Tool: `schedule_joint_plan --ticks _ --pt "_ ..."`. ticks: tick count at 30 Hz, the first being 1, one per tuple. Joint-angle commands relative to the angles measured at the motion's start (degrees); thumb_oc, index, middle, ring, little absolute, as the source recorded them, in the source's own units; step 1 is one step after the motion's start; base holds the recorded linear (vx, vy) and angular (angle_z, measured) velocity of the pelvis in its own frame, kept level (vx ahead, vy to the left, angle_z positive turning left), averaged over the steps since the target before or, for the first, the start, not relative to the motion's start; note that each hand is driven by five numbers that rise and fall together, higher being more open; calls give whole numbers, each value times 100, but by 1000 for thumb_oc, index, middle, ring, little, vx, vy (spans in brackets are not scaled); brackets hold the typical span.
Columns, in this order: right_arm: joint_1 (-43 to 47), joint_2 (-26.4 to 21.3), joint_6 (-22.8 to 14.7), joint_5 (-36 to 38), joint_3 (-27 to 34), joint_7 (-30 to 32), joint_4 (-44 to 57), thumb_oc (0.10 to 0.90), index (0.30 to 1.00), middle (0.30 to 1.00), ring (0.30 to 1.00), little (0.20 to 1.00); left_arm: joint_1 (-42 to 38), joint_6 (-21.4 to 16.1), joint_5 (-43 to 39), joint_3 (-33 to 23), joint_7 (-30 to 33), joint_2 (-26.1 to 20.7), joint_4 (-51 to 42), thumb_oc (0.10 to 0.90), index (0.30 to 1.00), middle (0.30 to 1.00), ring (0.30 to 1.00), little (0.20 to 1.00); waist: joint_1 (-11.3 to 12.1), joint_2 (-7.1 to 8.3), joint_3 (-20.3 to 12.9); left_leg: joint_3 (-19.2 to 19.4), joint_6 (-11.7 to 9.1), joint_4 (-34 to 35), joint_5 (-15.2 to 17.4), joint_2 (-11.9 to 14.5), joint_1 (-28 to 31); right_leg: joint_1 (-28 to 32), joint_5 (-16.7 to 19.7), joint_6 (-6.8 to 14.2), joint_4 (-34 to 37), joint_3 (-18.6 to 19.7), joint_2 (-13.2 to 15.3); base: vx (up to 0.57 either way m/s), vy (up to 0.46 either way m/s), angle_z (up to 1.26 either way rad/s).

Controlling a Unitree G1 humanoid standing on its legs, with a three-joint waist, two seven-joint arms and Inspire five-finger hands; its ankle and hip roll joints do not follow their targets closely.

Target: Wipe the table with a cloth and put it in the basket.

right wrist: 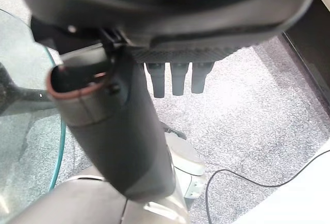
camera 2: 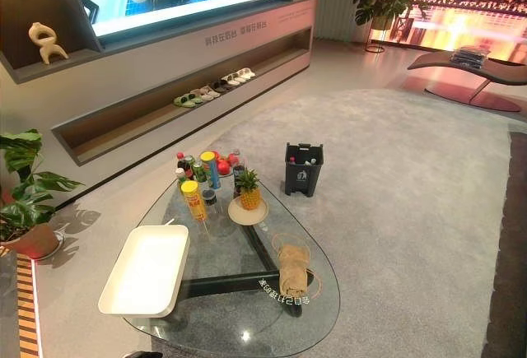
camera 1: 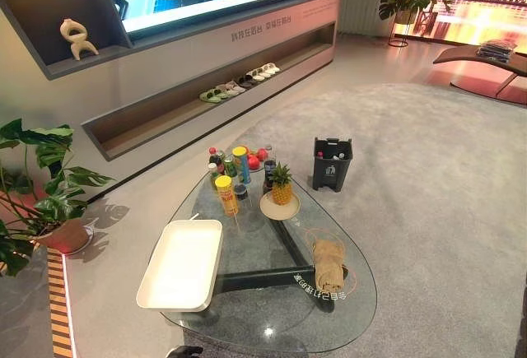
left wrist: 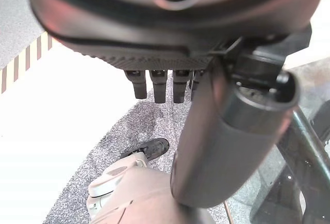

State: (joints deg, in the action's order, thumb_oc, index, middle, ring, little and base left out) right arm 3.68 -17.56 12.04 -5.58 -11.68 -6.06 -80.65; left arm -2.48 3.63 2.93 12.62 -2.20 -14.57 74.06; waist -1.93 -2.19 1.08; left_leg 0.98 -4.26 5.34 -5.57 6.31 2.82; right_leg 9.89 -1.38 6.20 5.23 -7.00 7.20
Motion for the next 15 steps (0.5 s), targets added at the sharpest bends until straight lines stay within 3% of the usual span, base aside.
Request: schedule_joint_plan --ticks 1,15 --pt "414 95 96 46 34 -38 -412 800 900 900 900 900 -470 20 106 26 -86 -84 409 800 900 900 900 900 136 97 329 272 36 -34 710 -180 402 -245 191 13 -23 12 34 0 0 0" --pt "369 85 59 17 74 21 -412 800 900 900 900 900 -451 -6 10 -17 9 -80 412 800 900 900 900 900 143 106 354 264 44 -34 715 -182 383 -253 177 9 -23 -6 34 0 0 0"
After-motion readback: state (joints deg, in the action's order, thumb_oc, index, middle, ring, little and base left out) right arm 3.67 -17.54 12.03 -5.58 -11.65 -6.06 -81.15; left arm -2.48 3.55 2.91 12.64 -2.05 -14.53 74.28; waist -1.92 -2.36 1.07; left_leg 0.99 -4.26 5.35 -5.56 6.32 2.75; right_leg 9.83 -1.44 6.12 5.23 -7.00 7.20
